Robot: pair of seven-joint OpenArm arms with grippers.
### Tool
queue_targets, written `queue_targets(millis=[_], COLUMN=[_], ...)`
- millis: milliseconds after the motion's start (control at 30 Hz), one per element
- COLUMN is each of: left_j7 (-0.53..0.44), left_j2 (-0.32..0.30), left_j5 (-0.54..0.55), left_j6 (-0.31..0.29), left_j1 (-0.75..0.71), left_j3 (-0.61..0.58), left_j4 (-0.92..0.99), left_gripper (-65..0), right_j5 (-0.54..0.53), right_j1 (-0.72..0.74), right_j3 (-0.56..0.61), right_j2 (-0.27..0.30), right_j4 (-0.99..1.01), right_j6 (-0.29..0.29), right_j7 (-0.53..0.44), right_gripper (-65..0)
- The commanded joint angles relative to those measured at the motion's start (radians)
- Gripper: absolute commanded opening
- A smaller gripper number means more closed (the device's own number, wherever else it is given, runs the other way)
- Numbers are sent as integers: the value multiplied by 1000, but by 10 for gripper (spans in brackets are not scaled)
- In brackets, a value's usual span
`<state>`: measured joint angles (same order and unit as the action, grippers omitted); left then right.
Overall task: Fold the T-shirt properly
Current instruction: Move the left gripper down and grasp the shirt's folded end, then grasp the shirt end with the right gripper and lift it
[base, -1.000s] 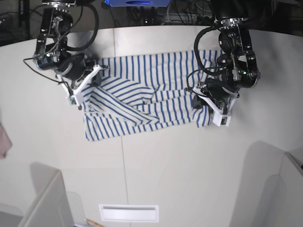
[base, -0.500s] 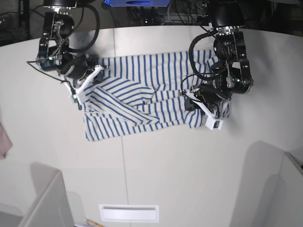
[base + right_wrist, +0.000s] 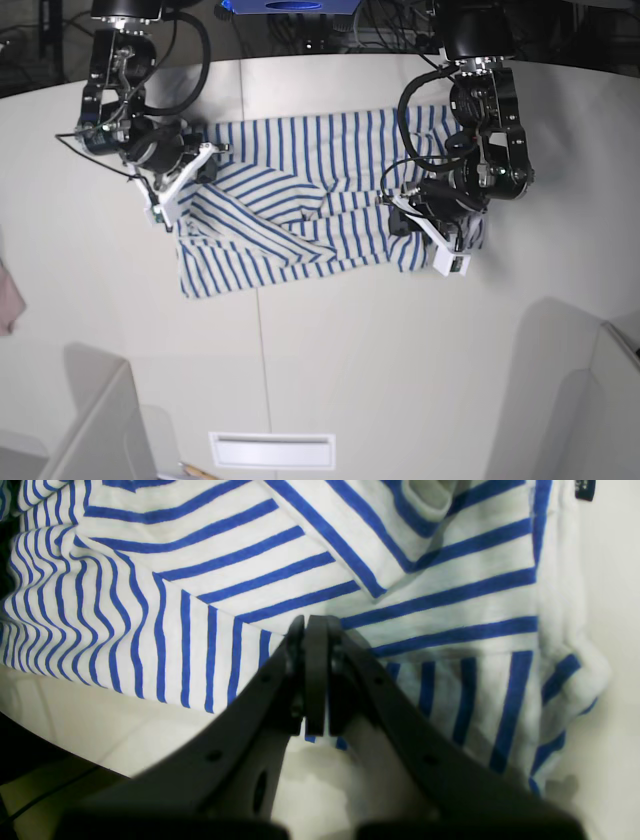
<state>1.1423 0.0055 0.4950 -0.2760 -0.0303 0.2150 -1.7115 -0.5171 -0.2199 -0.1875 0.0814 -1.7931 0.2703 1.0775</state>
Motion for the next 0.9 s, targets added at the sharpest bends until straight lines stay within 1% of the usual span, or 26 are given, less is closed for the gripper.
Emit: queue_targets(millis=[0, 100, 200, 267, 333, 367, 433, 567, 633, 700, 733, 767, 800, 833, 867], left_j7=[-12, -12, -14, -14, -14, -14, -14, -14, -14, -14, -12, -11, -11, -11, -11], left_j2=[0, 3, 11, 34, 61, 80, 107, 106, 104, 103, 103, 101, 93, 72, 46], left_j5=[21, 23, 24, 24, 24, 24, 24, 24, 26, 26, 26, 26, 26, 26, 26], left_j6=[-2, -2, -2, -4, -4, -4, -4, -4, -4, -6, -7, -7, -7, -7, -7], left_j1=[16, 16, 19, 33, 39, 42, 46, 40, 31, 10, -1, -16, -32, -49, -69], left_j3=[-1, -12, -75, -119, -156, -170, -190, -182, -145, -78, -38, 7, 51, 90, 125], left_j4=[-15, -14, 20, 64, 107, 115, 109, 14, -37, -86, -114, -141, -166, -189, -209], left_gripper=[-650, -446, -276, -199, -155, -145, -156, -189, -207, -225, -247, -283, -339, -416, -518], right_j5=[-16, -16, -16, -16, -16, -16, -16, -16, -16, -16, -16, -16, -18, -18, -18], right_j1=[9, 7, 4, 4, 3, 3, 3, 3, 3, 9, 12, 21, 32, 44, 60], right_j3=[-2, -2, -2, -4, -5, -7, -8, -10, -10, -11, -13, -16, -31, -51, -65], right_j2=[5, 5, 5, 5, 5, 5, 5, 5, 7, 7, 7, 7, 7, 7, 5], right_j4=[-20, -21, -21, -21, -21, -23, -23, -24, -24, -24, -24, -24, -24, -24, -23], right_j6=[4, 4, 4, 4, 4, 4, 4, 4, 4, 4, 4, 4, 4, 4, 4], right_j7=[-12, -12, -12, -12, -12, -12, -10, -12, -13, -13, -15, -15, -13, -12, -6], right_gripper=[-650, -650, -650, -650, -650, -650, -650, -650, -650, -650, -650, -650, -650, -650, -650])
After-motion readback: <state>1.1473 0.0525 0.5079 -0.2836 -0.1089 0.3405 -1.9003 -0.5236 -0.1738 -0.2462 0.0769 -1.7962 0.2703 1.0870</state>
